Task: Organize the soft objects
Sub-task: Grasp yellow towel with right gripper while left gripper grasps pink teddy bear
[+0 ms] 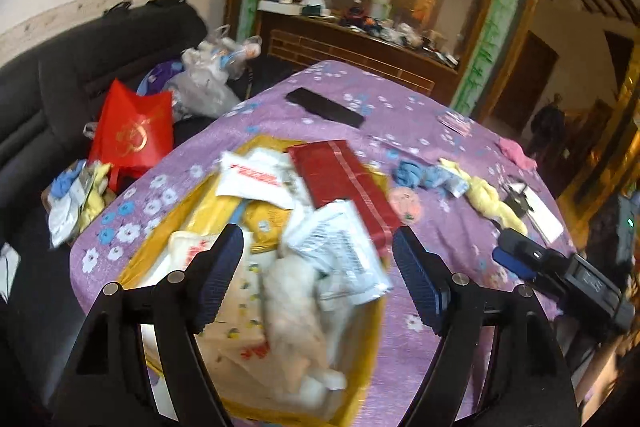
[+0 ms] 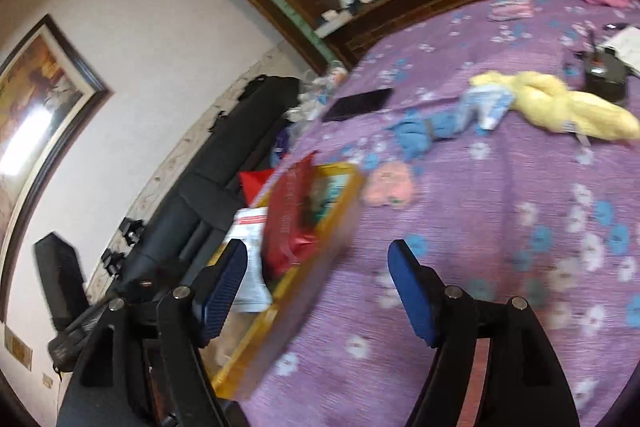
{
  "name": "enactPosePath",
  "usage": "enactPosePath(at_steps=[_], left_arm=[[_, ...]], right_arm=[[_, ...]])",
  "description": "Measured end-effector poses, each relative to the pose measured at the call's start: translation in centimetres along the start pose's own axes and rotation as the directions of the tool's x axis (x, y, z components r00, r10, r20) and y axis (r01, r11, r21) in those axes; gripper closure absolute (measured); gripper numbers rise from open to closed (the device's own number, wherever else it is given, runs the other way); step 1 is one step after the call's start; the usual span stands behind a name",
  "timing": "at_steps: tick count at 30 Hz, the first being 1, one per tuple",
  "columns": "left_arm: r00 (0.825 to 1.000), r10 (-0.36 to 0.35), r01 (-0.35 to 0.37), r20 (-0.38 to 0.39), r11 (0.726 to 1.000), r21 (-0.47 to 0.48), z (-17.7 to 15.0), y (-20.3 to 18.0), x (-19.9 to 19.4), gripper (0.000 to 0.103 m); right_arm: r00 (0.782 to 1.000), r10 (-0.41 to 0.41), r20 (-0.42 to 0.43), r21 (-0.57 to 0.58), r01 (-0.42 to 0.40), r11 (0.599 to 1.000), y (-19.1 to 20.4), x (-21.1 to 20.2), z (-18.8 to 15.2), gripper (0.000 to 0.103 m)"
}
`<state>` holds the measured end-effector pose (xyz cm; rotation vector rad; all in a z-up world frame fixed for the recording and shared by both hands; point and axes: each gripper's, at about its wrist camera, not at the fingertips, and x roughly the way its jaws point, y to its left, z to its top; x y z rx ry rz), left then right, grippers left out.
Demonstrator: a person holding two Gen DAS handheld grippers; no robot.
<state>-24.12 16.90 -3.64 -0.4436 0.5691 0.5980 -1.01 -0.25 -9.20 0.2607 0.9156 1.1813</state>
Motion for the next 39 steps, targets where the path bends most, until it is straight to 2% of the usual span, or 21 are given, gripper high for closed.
enactPosePath(at_steps=[4, 6, 9, 12, 14, 16, 18, 22, 24, 26, 29, 30, 31, 32, 36, 37, 38, 39], left_arm=[[0.997, -0.078, 0.079, -0.014, 0.996, 0.043, 0.4, -3.1, 0.3, 0.025], [0.993, -0.107, 0.11, -0.042, 0.992, 0.061, 0.8, -4.5, 1.2, 0.025], [0.985, -0.146, 0.155, -0.092, 0.984, 0.093, 1.7, -7.0, 3.2, 0.025], [0.978, -0.149, 0.17, -0.146, 0.975, 0.141, 2.8, -9.5, 6.1, 0.025], [0.971, -0.125, 0.16, -0.202, 0.972, 0.169, 3.4, -10.9, 8.4, 0.025], [0.966, -0.113, 0.156, -0.231, 0.971, 0.181, 3.8, -11.8, 9.9, 0.025], [0.967, -0.104, 0.147, -0.232, 0.973, 0.176, 3.9, -11.8, 10.4, 0.025], [0.967, -0.076, 0.126, -0.243, 0.973, 0.194, 3.7, -11.8, 11.1, 0.025], [0.966, -0.065, 0.117, -0.252, 0.973, 0.2, 3.6, -11.8, 11.5, 0.025], [0.963, -0.047, 0.107, -0.265, 0.97, 0.218, 3.7, -12.2, 12.2, 0.025], [0.957, 0.018, 0.062, -0.291, 0.963, 0.263, 3.6, -12.7, 13.8, 0.025], [0.95, 0.038, 0.053, -0.309, 0.959, 0.279, 3.5, -13.0, 14.4, 0.025], [0.941, 0.055, 0.053, -0.333, 0.951, 0.306, 3.5, -13.5, 15.3, 0.025], [0.935, 0.073, 0.052, -0.348, 0.94, 0.337, 3.4, -14.0, 16.1, 0.025], [0.917, 0.148, 0.04, -0.371, 0.89, 0.454, 3.2, -16.0, 18.7, 0.025], [0.912, 0.156, 0.046, -0.378, 0.88, 0.473, 3.3, -16.3, 19.4, 0.025], [0.91, 0.17, 0.037, -0.377, 0.874, 0.485, 3.3, -16.4, 20.1, 0.025], [0.9, 0.201, 0.02, -0.386, 0.867, 0.498, 3.4, -16.4, 21.1, 0.025]], right_arm=[[0.995, -0.099, -0.006, 0.027, 0.099, 0.995, -2.6, -1.3, 2.0, 0.03], [0.991, -0.134, -0.032, 0.041, 0.135, 0.99, -3.9, -1.7, 4.0, 0.03], [0.982, -0.187, -0.018, 0.004, 0.187, 0.982, -5.0, -2.1, 7.5, 0.03], [0.983, -0.182, -0.027, -0.024, 0.181, 0.983, -5.9, -1.0, 10.8, 0.03], [0.985, -0.172, -0.025, -0.033, 0.172, 0.985, -6.6, 0.1, 12.5, 0.03], [0.967, -0.253, -0.007, -0.05, 0.252, 0.966, -7.5, 1.5, 13.8, 0.03], [0.958, -0.286, -0.004, -0.074, 0.285, 0.956, -8.1, 2.8, 14.0, 0.03], [0.919, -0.394, -0.014, -0.129, 0.389, 0.912, -9.3, 5.2, 12.7, 0.031], [0.889, -0.458, -0.024, -0.167, 0.448, 0.878, -9.8, 6.6, 12.1, 0.031], [0.83, -0.558, -0.005, -0.251, 0.539, 0.804, -9.3, 7.7, 11.2, 0.033], [0.782, -0.623, 0.013, -0.291, 0.599, 0.746, -9.0, 8.5, 10.6, 0.036], [0.761, -0.648, 0.022, -0.308, 0.622, 0.72, -9.1, 8.7, 10.5, 0.044], [0.724, -0.688, 0.043, -0.327, 0.661, 0.676, -9.1, 9.0, 10.3, 0.05], [0.709, -0.703, 0.052, -0.335, 0.675, 0.657, -9.1, 9.0, 10.2, 0.059], [0.69, -0.721, 0.061, -0.375, 0.685, 0.625, -9.0, 9.1, 9.9, 0.064], [0.692, -0.719, 0.058, -0.373, 0.684, 0.628, -8.8, 8.9, 10.0, 0.065], [0.702, -0.71, 0.051, -0.364, 0.676, 0.641, -8.7, 8.5, 10.3, 0.065], [0.717, -0.695, 0.045, -0.349, 0.664, 0.662, -8.6, 8.0, 10.6, 0.065]])
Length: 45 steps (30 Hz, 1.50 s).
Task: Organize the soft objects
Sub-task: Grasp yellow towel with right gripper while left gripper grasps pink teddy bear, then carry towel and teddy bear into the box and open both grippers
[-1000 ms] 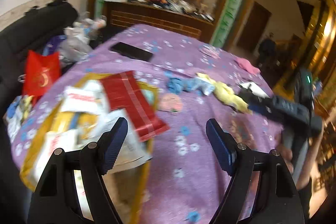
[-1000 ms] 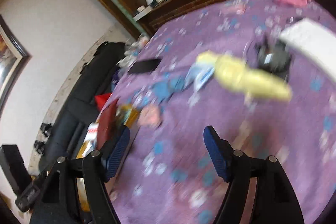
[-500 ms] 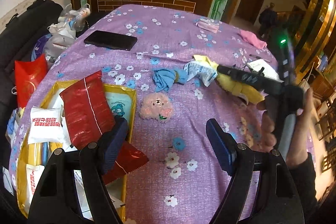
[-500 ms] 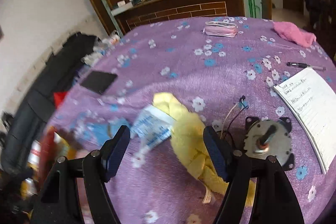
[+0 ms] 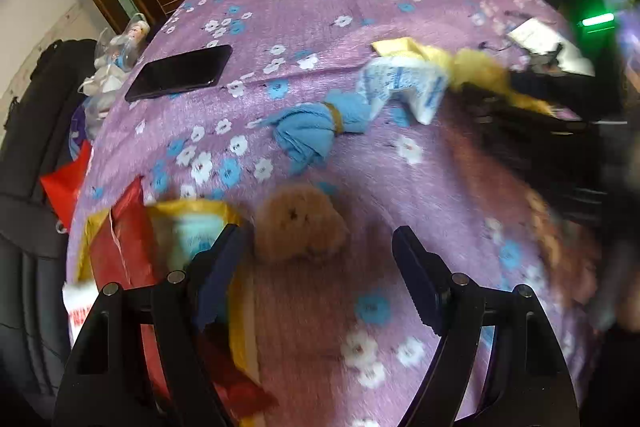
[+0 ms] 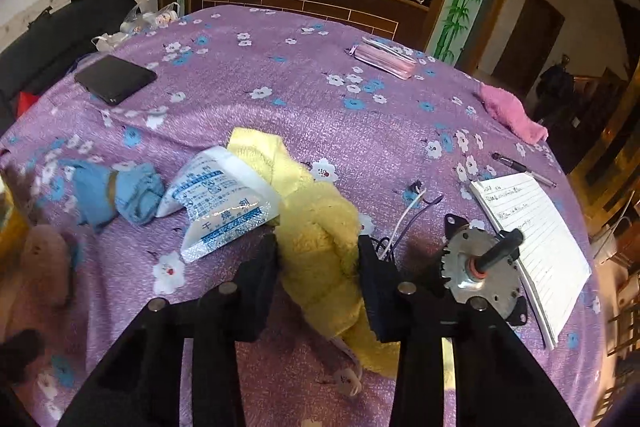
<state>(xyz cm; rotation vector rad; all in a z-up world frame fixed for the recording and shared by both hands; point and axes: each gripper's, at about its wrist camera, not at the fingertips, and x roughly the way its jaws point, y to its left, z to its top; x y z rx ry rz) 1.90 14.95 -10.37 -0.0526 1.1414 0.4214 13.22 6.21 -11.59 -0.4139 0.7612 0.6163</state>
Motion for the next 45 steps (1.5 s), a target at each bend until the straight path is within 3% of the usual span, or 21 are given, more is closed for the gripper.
enactPosePath(at_steps=[3, 5, 6, 7, 12, 15, 16, 18, 22, 24, 26, 29, 31, 35, 37, 39, 42, 45], left_arm=[[0.998, -0.023, 0.024, -0.054, 1.0, 0.01, 0.7, 0.2, 1.9, 0.025], [0.998, -0.028, 0.029, -0.047, 0.999, 0.018, 0.8, 0.0, 2.6, 0.027], [0.997, -0.052, 0.053, -0.06, 0.998, 0.014, 0.7, -0.1, 2.7, 0.035], [0.993, -0.085, 0.085, -0.084, 0.996, -0.005, 0.6, -0.1, 2.9, 0.037], [0.977, -0.201, 0.198, -0.066, 0.979, -0.046, -0.4, -0.4, 1.7, 0.037], [0.988, -0.14, 0.137, -0.07, 0.99, -0.039, -0.4, -0.4, 2.7, 0.037], [0.989, -0.118, 0.113, -0.084, 0.992, -0.056, -0.6, -0.3, 3.3, 0.039], [0.99, -0.124, 0.119, -0.063, 0.99, -0.075, -0.9, -0.1, 3.1, 0.061], [0.978, -0.206, 0.201, -0.039, 0.973, -0.115, -2.1, -0.4, 1.9, 0.067], [0.976, -0.216, 0.216, 0.017, 0.963, -0.16, -2.9, 0.0, 0.4, 0.069], [0.963, -0.262, 0.27, 0.064, 0.94, -0.207, -3.9, 0.5, -1.4, 0.069], [0.942, -0.311, 0.334, 0.125, 0.908, -0.253, -5.8, 1.2, -4.5, 0.069], [0.932, -0.323, 0.356, 0.162, 0.898, -0.258, -7.2, 1.7, -6.6, 0.069], [0.924, -0.304, 0.368, 0.233, 0.874, -0.317, -9.8, 5.6, -11.0, 0.069], [0.93, -0.26, 0.342, 0.259, 0.871, -0.354, -11.4, 8.6, -13.2, 0.069], [0.941, -0.203, 0.3, 0.27, 0.869, -0.394, -13.0, 11.6, -14.2, 0.069], [0.95, -0.157, 0.274, 0.271, 0.836, -0.475, -15.0, 15.5, -13.8, 0.069], [0.953, -0.156, 0.276, 0.261, 0.804, -0.527, -16.4, 17.7, -12.2, 0.069]], right_arm=[[0.991, 0.13, 0.011, 0.131, -0.13, 0.983, -2.0, -1.5, 0.3, 0.065], [0.972, 0.232, 0.039, 0.245, -0.235, 0.941, -3.9, -2.2, 0.2, 0.065], [0.963, 0.263, 0.063, 0.28, -0.27, 0.921, -4.4, -2.4, 0.3, 0.065], [0.953, 0.289, 0.093, 0.31, -0.303, 0.901, -4.9, -2.8, 0.2, 0.065], [0.897, 0.389, 0.209, 0.415, -0.442, 0.795, -6.7, -4.0, -0.1, 0.066], [0.865, 0.412, 0.288, 0.452, -0.502, 0.738, -7.6, -4.8, -0.3, 0.066], [0.851, 0.422, 0.314, 0.448, -0.524, 0.724, -7.7, -5.2, -0.3, 0.066], [0.833, 0.437, 0.34, 0.432, -0.551, 0.714, -7.8, -5.7, -0.1, 0.066], [0.803, 0.491, 0.337, 0.428, -0.595, 0.68, -7.4, -5.0, 0.1, 0.066], [0.787, 0.513, 0.343, 0.421, -0.617, 0.665, -7.2, -4.7, 0.1, 0.066], [0.785, 0.518, 0.341, 0.406, -0.62, 0.672, -6.8, -4.5, 0.2, 0.066], [0.741, 0.572, 0.352, 0.379, -0.672, 0.636, -6.0, -4.8, 0.2, 0.066], [0.727, 0.589, 0.351, 0.346, -0.686, 0.64, -5.1, -5.4, 0.3, 0.066], [0.706, 0.635, 0.314, 0.277, -0.708, 0.65, -1.9, -6.4, 0.1, 0.066], [0.683, 0.665, 0.303, 0.242, -0.73, 0.639, -0.1, -7.2, -0.2, 0.066], [0.673, 0.691, 0.264, 0.223, -0.739, 0.635, 2.2, -8.2, -0.3, 0.066], [0.622, 0.754, 0.213, 0.225, -0.782, 0.581, 6.2, -9.4, -0.6, 0.066], [0.596, 0.782, 0.183, 0.19, -0.802, 0.567, 11.0, -10.6, -0.1, 0.066]])
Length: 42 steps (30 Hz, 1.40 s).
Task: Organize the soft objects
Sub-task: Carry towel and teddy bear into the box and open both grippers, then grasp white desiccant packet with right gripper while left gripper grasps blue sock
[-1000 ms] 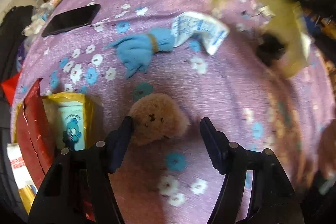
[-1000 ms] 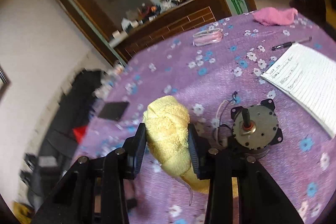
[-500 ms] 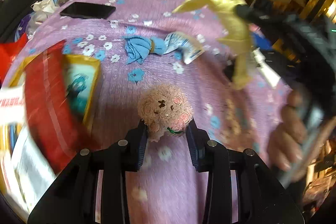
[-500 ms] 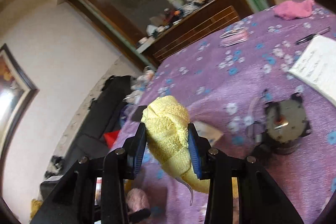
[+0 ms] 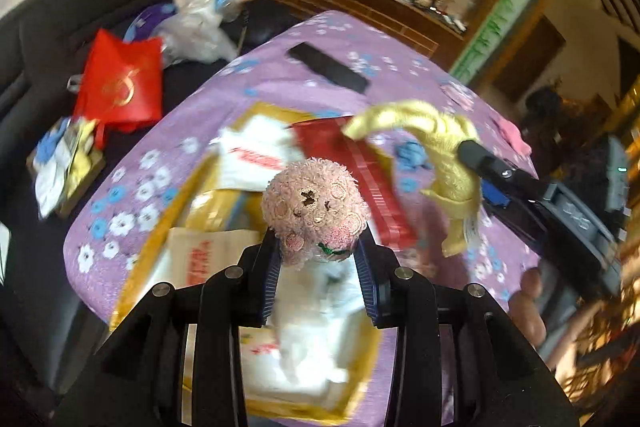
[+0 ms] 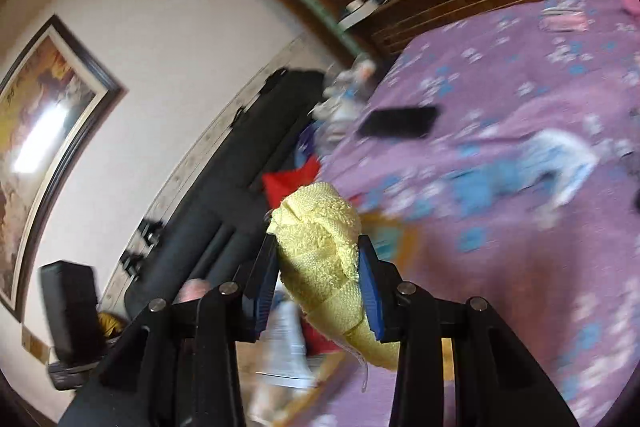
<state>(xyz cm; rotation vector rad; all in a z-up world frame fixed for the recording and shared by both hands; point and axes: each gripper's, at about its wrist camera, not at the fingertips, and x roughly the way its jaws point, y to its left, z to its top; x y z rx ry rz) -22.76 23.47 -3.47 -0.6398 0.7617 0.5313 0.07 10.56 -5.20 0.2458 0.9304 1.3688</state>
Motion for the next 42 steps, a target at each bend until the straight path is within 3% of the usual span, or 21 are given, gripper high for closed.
enactPosePath(at_steps=[6, 9, 12, 16, 18, 22, 24, 28, 31, 33, 34, 38, 42], left_arm=[[0.999, 0.039, -0.04, -0.025, 0.999, -0.015, -1.6, 2.5, 1.7, 0.068], [0.999, 0.018, -0.019, -0.05, 1.0, -0.013, -2.2, 2.8, 3.5, 0.064], [0.998, -0.004, 0.004, -0.059, 1.0, 0.002, -2.4, 3.0, 4.3, 0.061], [0.999, -0.012, 0.013, -0.036, 1.0, 0.007, -2.8, 3.2, 3.5, 0.049], [1.0, 0.009, -0.009, -0.015, 1.0, 0.017, -2.8, 3.1, 2.7, 0.04], [0.998, 0.015, -0.017, 0.055, 1.0, 0.02, -2.7, 3.2, 1.6, 0.038], [0.997, 0.007, -0.008, 0.077, 1.0, 0.01, -2.5, 3.1, 1.3, 0.038], [0.992, -0.046, 0.044, 0.117, 0.999, 0.017, -2.0, 2.2, 0.4, 0.038], [0.985, -0.088, 0.082, 0.147, 0.995, 0.049, -1.7, 1.0, -0.1, 0.038], [0.981, -0.122, 0.113, 0.153, 0.991, 0.066, -1.3, 0.0, -0.2, 0.027], [0.979, -0.134, 0.124, 0.155, 0.99, 0.073, -1.2, -0.5, -0.2, 0.027], [0.972, -0.192, 0.177, 0.137, 0.977, 0.119, -0.8, -2.6, -0.2, 0.027], [0.971, -0.209, 0.19, 0.12, 0.97, 0.149, -0.7, -3.8, -0.4, 0.027]], right_arm=[[0.997, -0.051, -0.064, -0.029, 0.049, 0.998, 3.4, 5.4, -1.1, 0.065], [0.987, -0.132, -0.091, -0.054, 0.128, 0.99, 3.4, 7.4, -2.4, 0.062], [0.984, -0.136, -0.117, -0.023, 0.134, 0.991, 2.5, 7.8, -3.8, 0.061], [0.993, -0.062, -0.1, 0.041, 0.066, 0.997, 1.6, 6.4, -3.7, 0.054], [0.997, -0.016, -0.076, 0.062, 0.021, 0.998, 1.3, 5.0, -3.4, 0.04], [0.999, 0.011, -0.033, 0.056, -0.009, 0.998, 0.6, 2.1, -2.5, 0.04], [1.0, -0.015, -0.013, 0.047, 0.016, 0.999, -0.6, 0.3, -2.1, 0.038], [0.989, -0.146, 0.006, 0.077, 0.145, 0.986, -4.7, -2.2, -0.2, 0.035], [0.971, -0.241, 0.003, 0.115, 0.239, 0.964, -8.1, -3.8, 2.0, 0.035], [0.945, -0.326, -0.006, 0.105, 0.325, 0.94, -10.0, -3.8, 4.0, 0.035], [0.931, -0.366, -0.014, 0.105, 0.365, 0.925, -10.9, -3.5, 4.9, 0.035], [0.881, -0.461, -0.103, 0.092, 0.47, 0.878, -15.4, -0.1, 8.3, 0.035], [0.832, -0.524, -0.184, 0.008, 0.534, 0.845, -18.0, 2.7, 8.4, 0.035]])
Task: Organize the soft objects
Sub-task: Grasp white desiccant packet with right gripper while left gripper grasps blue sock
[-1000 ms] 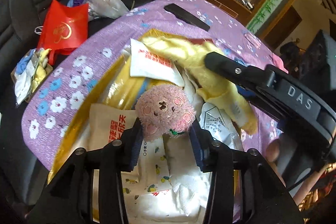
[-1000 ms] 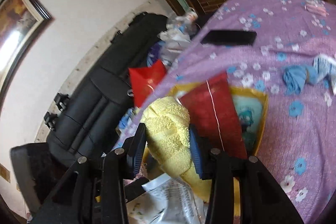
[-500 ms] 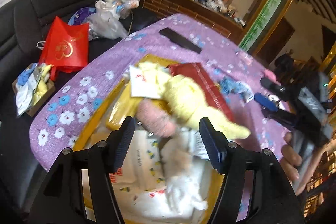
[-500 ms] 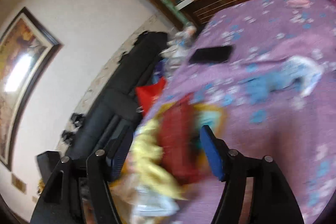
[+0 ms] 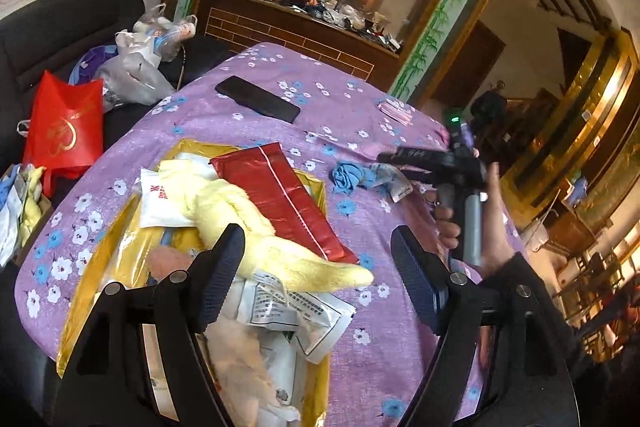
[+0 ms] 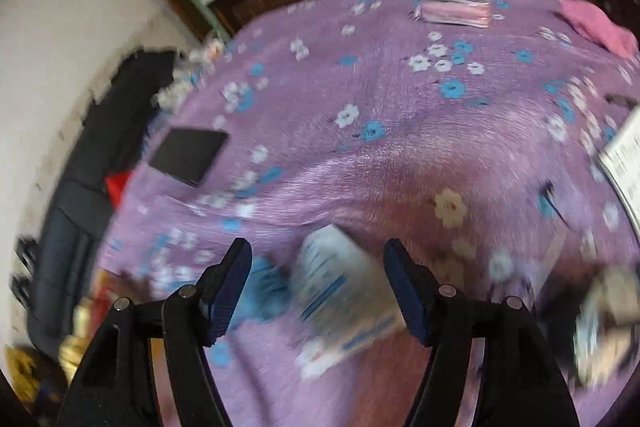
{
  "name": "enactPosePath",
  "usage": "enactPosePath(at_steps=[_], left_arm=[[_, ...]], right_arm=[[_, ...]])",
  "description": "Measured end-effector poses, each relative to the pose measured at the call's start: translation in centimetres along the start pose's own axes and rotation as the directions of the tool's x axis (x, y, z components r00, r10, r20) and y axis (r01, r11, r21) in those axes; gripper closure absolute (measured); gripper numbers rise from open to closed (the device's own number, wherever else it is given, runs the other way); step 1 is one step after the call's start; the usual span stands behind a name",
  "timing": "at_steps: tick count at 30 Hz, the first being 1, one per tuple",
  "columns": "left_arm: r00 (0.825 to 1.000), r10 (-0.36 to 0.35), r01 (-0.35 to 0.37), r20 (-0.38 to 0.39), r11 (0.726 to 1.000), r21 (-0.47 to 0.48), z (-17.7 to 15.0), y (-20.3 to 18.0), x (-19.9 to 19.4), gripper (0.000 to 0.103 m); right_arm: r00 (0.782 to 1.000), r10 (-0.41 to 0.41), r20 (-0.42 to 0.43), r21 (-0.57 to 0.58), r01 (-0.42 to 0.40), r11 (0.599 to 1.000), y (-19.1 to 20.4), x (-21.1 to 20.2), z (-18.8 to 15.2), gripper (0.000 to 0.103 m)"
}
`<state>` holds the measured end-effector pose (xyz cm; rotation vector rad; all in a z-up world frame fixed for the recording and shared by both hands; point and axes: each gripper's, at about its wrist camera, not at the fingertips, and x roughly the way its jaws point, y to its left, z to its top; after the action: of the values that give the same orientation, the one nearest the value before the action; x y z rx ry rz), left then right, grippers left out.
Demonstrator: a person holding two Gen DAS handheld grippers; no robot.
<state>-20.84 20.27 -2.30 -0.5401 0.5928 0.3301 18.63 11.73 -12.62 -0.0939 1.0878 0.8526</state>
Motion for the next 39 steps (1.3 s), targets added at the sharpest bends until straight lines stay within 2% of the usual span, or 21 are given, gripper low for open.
enactPosePath(at_steps=[2, 5, 6, 8, 10, 12, 15, 18, 20, 22, 24, 26, 29, 30, 34, 35, 36, 37, 39], left_arm=[[1.0, -0.004, 0.004, -0.003, 1.0, 0.016, 0.0, -0.4, -0.1, 0.027], [1.0, -0.011, 0.011, -0.009, 1.0, 0.026, 0.0, -0.7, 0.1, 0.027], [1.0, -0.017, 0.018, -0.014, 0.999, 0.028, 0.2, -0.9, 0.4, 0.027], [1.0, -0.01, 0.011, -0.023, 0.999, 0.035, 0.5, -1.5, 1.0, 0.027], [0.999, 0.0, 0.002, -0.036, 0.999, 0.046, 0.8, -2.0, 1.2, 0.027], [0.999, 0.006, -0.003, -0.044, 0.998, 0.063, 1.1, -2.6, 1.2, 0.027], [0.997, 0.016, -0.008, -0.075, 0.994, 0.109, 2.0, -4.1, 1.8, 0.027], [0.994, 0.037, -0.017, -0.103, 0.981, 0.193, 2.9, -6.6, 3.5, 0.027], [0.99, 0.048, -0.011, -0.131, 0.962, 0.272, 3.5, -8.8, 5.5, 0.027], [0.982, 0.071, -0.007, -0.177, 0.941, 0.338, 4.1, -10.8, 8.5, 0.027], [0.967, 0.101, -0.003, -0.234, 0.924, 0.383, 4.6, -12.2, 11.9, 0.027], [0.947, 0.158, -0.015, -0.279, 0.892, 0.452, 5.2, -13.5, 16.1, 0.027], [0.924, 0.244, -0.066, -0.295, 0.86, 0.506, 5.9, -13.7, 21.1, 0.027], [0.912, 0.271, -0.08, -0.308, 0.853, 0.516, 6.0, -13.6, 22.8, 0.027], [0.845, 0.413, -0.136, -0.338, 0.779, 0.612, 5.4, -12.0, 29.5, 0.027], [0.83, 0.427, -0.142, -0.358, 0.783, 0.605, 5.3, -11.5, 30.4, 0.036], [0.822, 0.416, -0.138, -0.388, 0.808, 0.573, 5.3, -10.9, 30.9, 0.041], [0.836, 0.38, -0.138, -0.395, 0.843, 0.52, 5.8, -10.6, 30.8, 0.044], [0.821, 0.384, -0.142, -0.422, 0.853, 0.502, 5.8, -10.4, 30.9, 0.057]], right_arm=[[1.0, 0.016, -0.004, 0.002, -0.016, 1.0, -0.4, -0.1, -1.2, 0.035], [0.994, 0.106, 0.009, 0.015, -0.106, 0.994, -0.1, -1.7, -3.2, 0.035], [0.995, 0.1, 0.021, 0.005, -0.1, 0.995, 0.3, -2.0, -3.5, 0.035], [0.999, 0.039, 0.021, -0.023, -0.039, 0.999, 1.2, -1.6, -3.6, 0.035], [0.998, -0.054, 0.007, -0.031, 0.055, 0.998, 1.6, -0.6, -3.5, 0.036], [0.995, -0.096, 0.031, -0.032, 0.097, 0.995, 1.6, -0.7, -3.7, 0.054], [0.998, -0.064, 0.023, 0.008, 0.064, 0.998, 0.9, -2.3, -4.2, 0.064], [1.0, -0.018, 0.023, 0.042, 0.017, 0.999, 0.5, -4.7, -5.8, 0.065], [0.998, 0.018, 0.06, 0.048, -0.021, 0.999, 0.2, -6.7, -7.0, 0.065], [0.99, 0.055, 0.132, 0.049, -0.062, 0.997, -0.5, -8.4, -7.8, 0.065], [0.977, 0.071, 0.203, 0.052, -0.084, 0.995, -1.5, -10.0, -8.0, 0.065], [0.967, 0.083, 0.242, 0.091, -0.108, 0.99, -2.9, -11.0, -8.0, 0.065], [0.958, 0.1, 0.269, 0.136, -0.141, 0.981, -4.0, -11.8, -7.8, 0.065], [0.958, 0.102, 0.269, 0.142, -0.144, 0.979, -4.2, -11.8, -7.7, 0.065], [0.959, 0.13, 0.25, 0.167, -0.175, 0.97, -4.8, -11.1, -7.5, 0.065], [0.961, 0.129, 0.245, 0.166, -0.173, 0.971, -4.8, -10.9, -7.5, 0.065], [0.962, 0.124, 0.243, 0.165, -0.167, 0.972, -4.7, -10.8, -7.4, 0.065], [0.963, 0.122, 0.24, 0.161, -0.164, 0.973, -4.6, -10.7, -7.4, 0.065], [0.963, 0.124, 0.239, 0.159, -0.165, 0.973, -4.4, -10.6, -7.5, 0.065]])
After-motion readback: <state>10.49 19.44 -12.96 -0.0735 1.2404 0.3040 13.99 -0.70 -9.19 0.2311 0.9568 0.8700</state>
